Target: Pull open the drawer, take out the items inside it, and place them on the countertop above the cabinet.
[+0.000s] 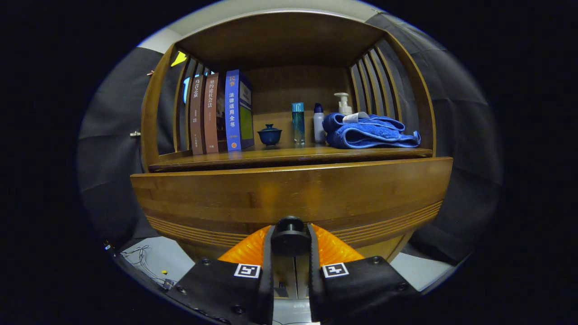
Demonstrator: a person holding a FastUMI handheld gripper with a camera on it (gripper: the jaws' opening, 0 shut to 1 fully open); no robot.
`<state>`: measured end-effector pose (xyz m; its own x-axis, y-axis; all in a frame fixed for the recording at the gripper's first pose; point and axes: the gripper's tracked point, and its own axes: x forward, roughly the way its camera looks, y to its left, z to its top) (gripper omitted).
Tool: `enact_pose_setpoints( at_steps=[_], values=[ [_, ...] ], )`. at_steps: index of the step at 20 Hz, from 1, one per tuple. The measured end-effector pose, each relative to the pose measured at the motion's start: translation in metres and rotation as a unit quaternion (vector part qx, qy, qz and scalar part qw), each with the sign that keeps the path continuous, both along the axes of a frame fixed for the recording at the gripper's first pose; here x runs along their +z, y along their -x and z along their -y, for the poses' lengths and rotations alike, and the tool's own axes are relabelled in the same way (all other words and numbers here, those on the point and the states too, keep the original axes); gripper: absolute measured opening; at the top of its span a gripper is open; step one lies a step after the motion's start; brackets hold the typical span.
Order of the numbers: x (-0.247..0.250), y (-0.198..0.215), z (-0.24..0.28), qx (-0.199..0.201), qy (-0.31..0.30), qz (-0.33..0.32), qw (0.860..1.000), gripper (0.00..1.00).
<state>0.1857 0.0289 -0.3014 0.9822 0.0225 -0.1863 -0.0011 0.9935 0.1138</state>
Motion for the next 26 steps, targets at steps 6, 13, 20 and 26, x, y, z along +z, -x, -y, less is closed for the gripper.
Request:
enact_pose_setpoints(
  at_steps=[6, 13, 20, 26],
  values=[
    [0.001, 0.050, 0.002, 0.000, -0.002, -0.003, 1.000, 0.35],
    [-0.002, 0.090, 0.002, 0.001, -0.007, -0.011, 1.000, 0.35],
    [-0.007, 0.114, 0.002, 0.002, -0.014, -0.021, 1.000, 0.35],
    [-0.008, 0.116, 0.001, 0.005, -0.012, -0.027, 1.000, 0.36]
  ],
)
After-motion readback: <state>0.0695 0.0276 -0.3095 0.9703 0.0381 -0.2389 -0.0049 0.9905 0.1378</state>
